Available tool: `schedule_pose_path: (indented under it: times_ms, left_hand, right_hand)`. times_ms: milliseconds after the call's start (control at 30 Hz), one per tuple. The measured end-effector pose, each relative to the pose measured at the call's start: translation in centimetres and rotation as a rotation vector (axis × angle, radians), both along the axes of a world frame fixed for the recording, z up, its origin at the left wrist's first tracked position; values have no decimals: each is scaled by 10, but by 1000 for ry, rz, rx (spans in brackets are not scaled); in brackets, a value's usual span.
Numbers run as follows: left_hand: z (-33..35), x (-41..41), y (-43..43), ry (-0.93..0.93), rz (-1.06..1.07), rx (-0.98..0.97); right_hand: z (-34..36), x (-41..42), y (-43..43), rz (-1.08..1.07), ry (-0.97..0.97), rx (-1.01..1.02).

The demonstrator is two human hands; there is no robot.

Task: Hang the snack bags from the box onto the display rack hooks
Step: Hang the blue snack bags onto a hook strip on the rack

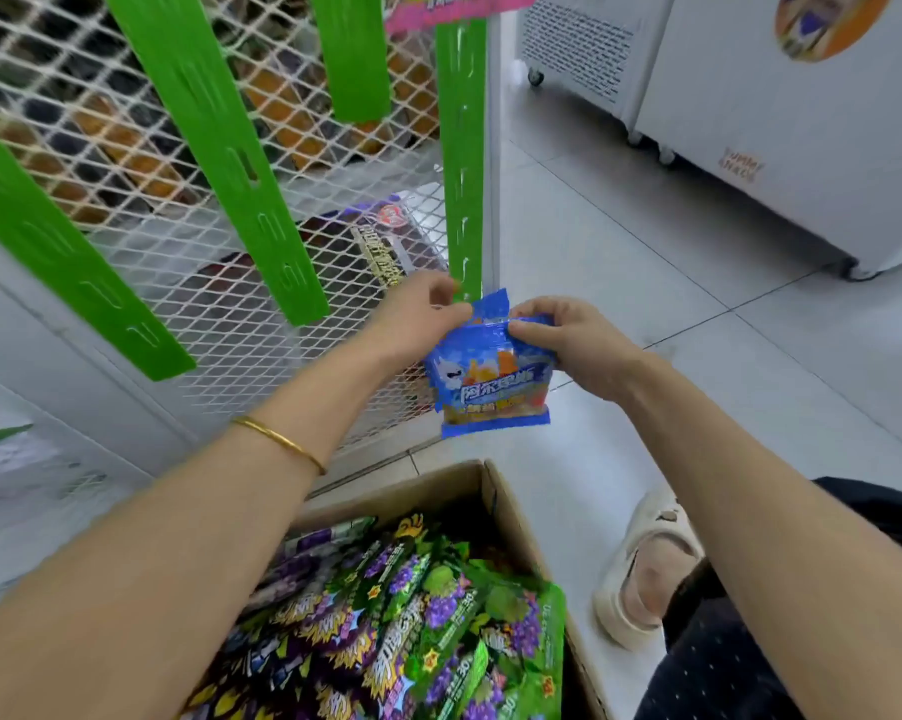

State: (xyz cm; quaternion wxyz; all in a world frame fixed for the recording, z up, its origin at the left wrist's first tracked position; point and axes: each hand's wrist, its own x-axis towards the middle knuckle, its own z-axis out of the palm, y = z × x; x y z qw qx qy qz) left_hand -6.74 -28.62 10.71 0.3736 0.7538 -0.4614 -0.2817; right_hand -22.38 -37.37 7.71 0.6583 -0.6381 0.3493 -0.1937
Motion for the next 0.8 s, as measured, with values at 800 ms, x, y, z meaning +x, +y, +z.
schedule_pose_path:
  times_ms: [800]
  left_hand:
    - [-1, 22, -59, -157, 74, -77]
  right_hand:
    - [-9, 67, -45, -192, 138, -626]
